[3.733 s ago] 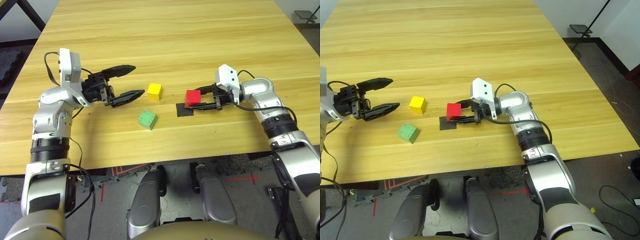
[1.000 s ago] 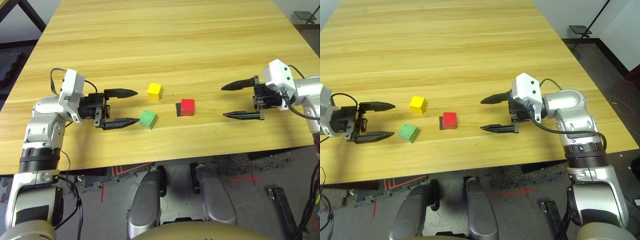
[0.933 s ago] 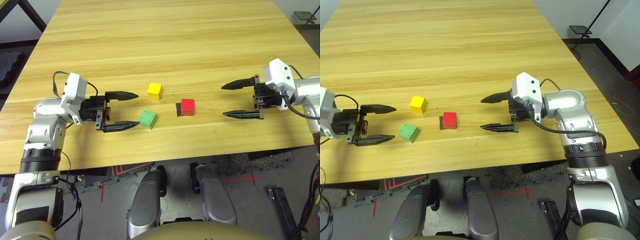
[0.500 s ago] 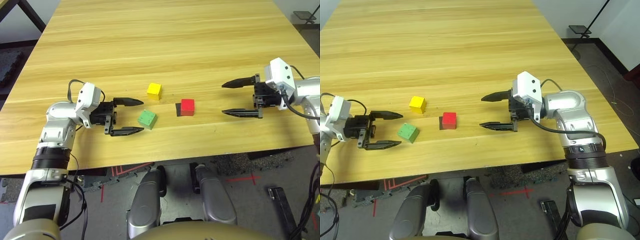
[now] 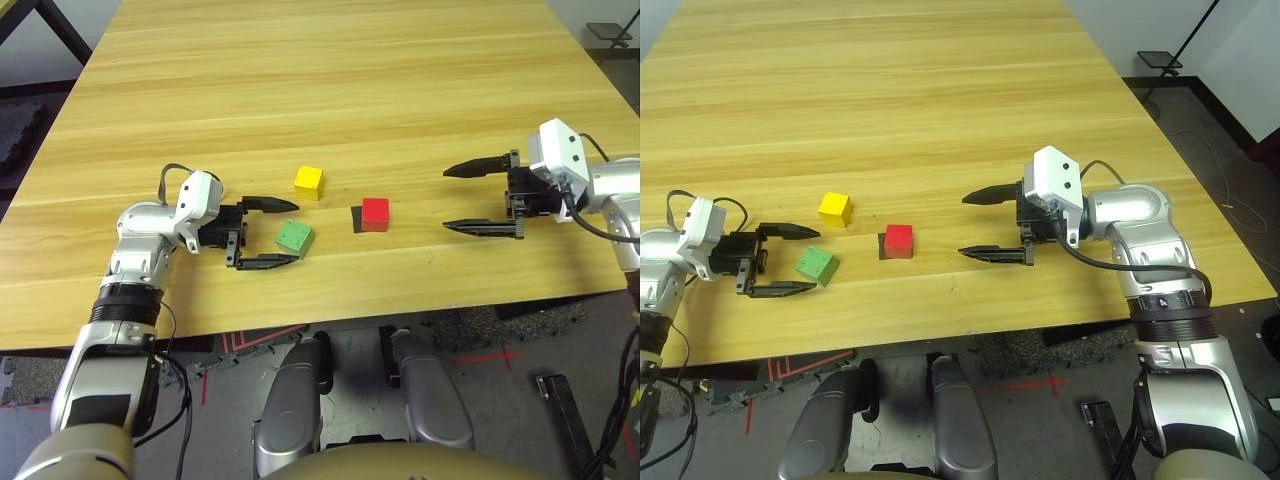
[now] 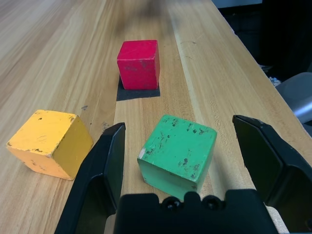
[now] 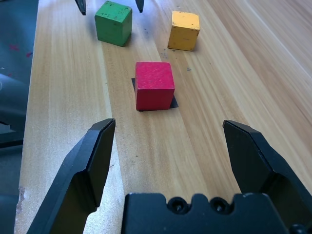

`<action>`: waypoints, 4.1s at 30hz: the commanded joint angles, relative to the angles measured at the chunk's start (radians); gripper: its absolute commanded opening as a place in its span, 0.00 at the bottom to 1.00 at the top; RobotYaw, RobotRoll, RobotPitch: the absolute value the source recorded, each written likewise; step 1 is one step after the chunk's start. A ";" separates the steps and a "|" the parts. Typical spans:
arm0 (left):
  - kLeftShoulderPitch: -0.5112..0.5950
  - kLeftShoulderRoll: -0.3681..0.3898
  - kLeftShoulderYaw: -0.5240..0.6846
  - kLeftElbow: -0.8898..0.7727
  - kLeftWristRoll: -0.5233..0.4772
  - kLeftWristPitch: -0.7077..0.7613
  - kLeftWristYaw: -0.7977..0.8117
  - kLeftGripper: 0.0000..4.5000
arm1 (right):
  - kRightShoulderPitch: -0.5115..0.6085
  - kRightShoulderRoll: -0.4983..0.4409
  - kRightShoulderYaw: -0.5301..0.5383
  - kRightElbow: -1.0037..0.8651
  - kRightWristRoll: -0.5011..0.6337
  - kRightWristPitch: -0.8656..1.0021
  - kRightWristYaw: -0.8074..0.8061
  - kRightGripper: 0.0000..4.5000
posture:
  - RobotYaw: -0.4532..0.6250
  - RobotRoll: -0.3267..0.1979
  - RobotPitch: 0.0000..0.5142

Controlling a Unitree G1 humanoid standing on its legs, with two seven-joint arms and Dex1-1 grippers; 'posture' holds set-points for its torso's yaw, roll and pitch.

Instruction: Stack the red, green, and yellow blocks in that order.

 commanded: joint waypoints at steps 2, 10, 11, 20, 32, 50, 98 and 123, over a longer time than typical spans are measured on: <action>0.001 0.003 -0.030 0.024 0.006 -0.024 -0.009 1.00 | 0.023 0.003 -0.006 -0.031 0.014 0.002 -0.005 0.99 | 0.61 0.63 0.43; -0.014 0.012 -0.056 0.067 0.007 -0.061 -0.009 1.00 | 0.021 0.017 0.000 -0.042 0.015 0.011 -0.016 0.99 | 0.61 0.64 0.44; -0.017 0.011 -0.058 0.072 0.007 -0.065 -0.009 1.00 | 0.022 0.019 0.000 -0.045 0.015 0.012 -0.017 0.99 | 0.61 0.64 0.44; -0.044 -0.018 -0.082 0.123 0.024 -0.114 -0.009 1.00 | 0.015 0.034 0.007 -0.053 0.013 0.021 -0.020 0.99 | 0.61 0.63 0.46; -0.087 -0.055 -0.070 0.222 0.071 -0.166 0.014 1.00 | 0.017 0.048 0.011 -0.066 0.010 0.032 -0.022 0.99 | 0.61 0.62 0.48; -0.097 -0.039 -0.079 0.227 0.061 -0.166 -0.009 0.48 | 0.011 0.062 0.034 -0.034 -0.012 -0.010 -0.024 1.00 | 0.62 0.64 0.46; -0.275 -0.226 -0.251 -0.290 0.149 0.507 0.377 0.48 | 0.049 0.069 0.017 -0.067 -0.001 -0.018 -0.071 1.00 | 0.58 0.70 0.43; -0.250 -0.266 -0.266 -0.207 0.187 0.414 0.358 0.48 | 0.041 0.079 0.027 -0.075 0.002 0.002 -0.079 1.00 | 0.58 0.68 0.46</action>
